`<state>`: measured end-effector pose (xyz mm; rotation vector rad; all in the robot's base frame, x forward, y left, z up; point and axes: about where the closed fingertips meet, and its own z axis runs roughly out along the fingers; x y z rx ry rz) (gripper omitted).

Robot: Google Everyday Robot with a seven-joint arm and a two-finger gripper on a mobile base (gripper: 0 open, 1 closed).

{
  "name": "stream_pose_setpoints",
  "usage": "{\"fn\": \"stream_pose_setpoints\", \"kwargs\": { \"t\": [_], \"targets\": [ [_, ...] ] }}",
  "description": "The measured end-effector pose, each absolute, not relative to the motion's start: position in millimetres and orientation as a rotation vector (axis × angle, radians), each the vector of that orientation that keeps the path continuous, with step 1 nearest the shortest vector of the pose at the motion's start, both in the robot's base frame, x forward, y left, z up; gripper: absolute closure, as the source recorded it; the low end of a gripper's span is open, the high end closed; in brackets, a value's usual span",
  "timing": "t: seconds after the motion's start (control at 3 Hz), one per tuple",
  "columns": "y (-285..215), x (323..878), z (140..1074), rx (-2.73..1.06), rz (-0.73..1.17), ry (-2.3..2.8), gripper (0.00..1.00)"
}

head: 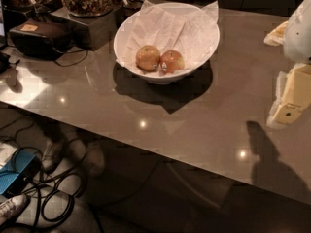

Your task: Pick apple from white bowl

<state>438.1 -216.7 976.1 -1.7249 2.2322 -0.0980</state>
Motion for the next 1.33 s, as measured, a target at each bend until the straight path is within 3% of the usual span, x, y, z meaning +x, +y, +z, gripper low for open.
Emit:
{"fn": "stream_pose_setpoints", "kwargs": {
  "t": [1.33],
  "targets": [
    [-192.1, 463.0, 985.5, -1.781, -0.134, 2.226, 0.00]
  ]
}}
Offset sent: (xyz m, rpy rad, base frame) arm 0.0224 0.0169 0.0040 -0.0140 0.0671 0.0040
